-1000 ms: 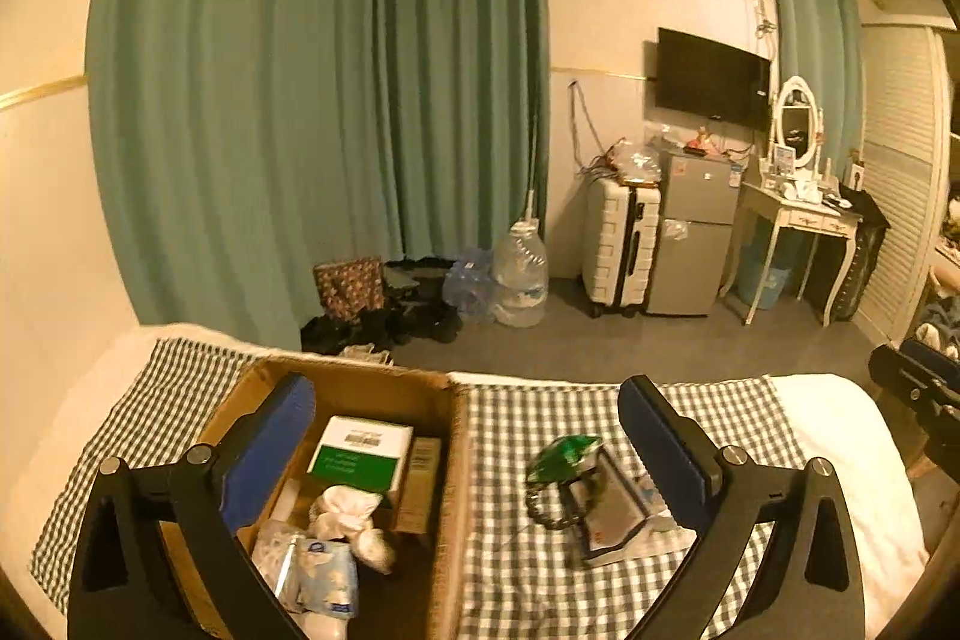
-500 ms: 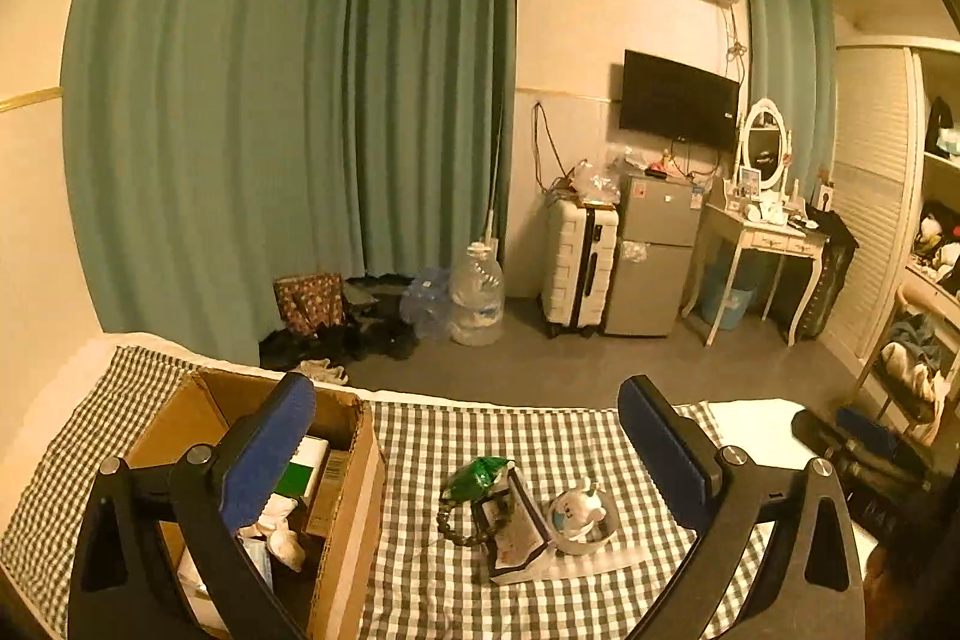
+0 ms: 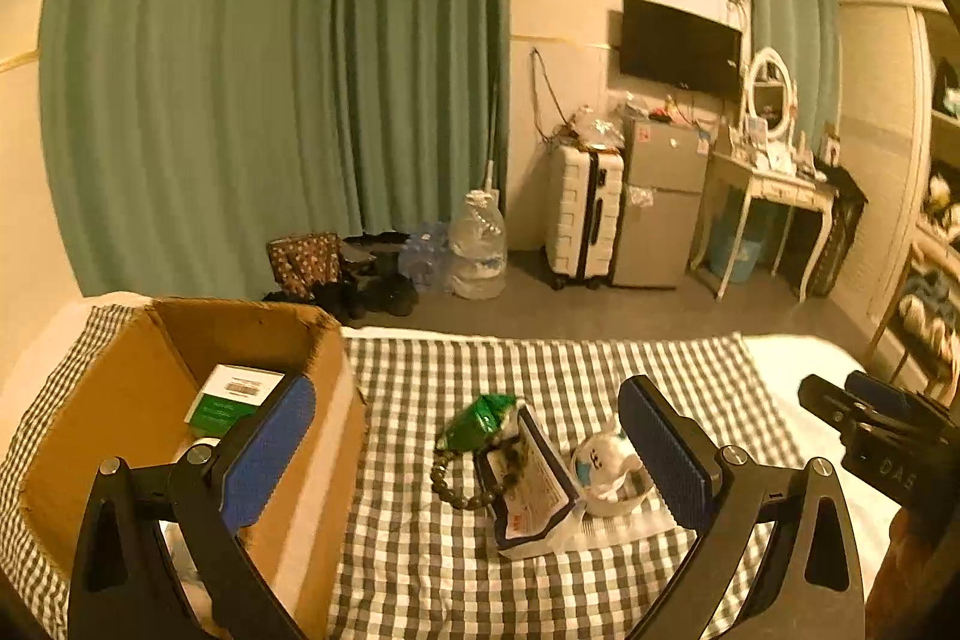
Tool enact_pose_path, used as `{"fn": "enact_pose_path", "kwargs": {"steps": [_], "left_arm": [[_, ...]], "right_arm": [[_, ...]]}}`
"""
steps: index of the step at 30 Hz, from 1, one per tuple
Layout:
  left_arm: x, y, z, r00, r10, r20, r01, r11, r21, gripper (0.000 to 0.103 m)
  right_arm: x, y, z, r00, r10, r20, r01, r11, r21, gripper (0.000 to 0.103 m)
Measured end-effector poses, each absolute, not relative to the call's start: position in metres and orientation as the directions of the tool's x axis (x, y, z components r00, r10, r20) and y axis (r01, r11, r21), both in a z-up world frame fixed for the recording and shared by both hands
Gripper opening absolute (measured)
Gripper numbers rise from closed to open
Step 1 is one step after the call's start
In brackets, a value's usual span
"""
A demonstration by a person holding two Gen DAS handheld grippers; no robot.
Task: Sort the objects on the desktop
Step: 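Withdraw both grippers from the box toward the items on the bedspread, then grasp the white plastic bag with the left gripper while the right grasps the beige ring band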
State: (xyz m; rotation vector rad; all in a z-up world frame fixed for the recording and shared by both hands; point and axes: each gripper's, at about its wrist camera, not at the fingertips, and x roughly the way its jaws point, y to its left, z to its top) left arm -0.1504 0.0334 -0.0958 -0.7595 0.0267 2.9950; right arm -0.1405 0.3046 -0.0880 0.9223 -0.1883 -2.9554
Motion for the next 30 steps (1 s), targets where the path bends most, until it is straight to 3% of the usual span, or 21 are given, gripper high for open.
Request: {"fn": "enact_pose_path", "kwargs": {"steps": [4,21,30], "left_arm": [[-0.159,0.050,-0.120,-0.870,0.058,-0.489,-0.091,-0.995,0.046,0.103],[-0.194,0.067,-0.199,-0.770,0.074,-0.633,-0.139,-0.989,0.054,0.103],[-0.201,0.074,-0.228,-0.735,0.060,-0.676,-0.154,-0.985,0.080,0.100]], "right_arm": [[-0.153,0.303,-0.111,-0.794,-0.084,-0.602,0.023,-0.994,0.109,0.065],[-0.209,0.284,-0.192,-0.657,-0.189,-0.730,0.083,-0.980,0.180,0.037],[-0.223,0.259,-0.220,-0.599,-0.195,-0.777,0.141,-0.980,0.138,0.030]]}}
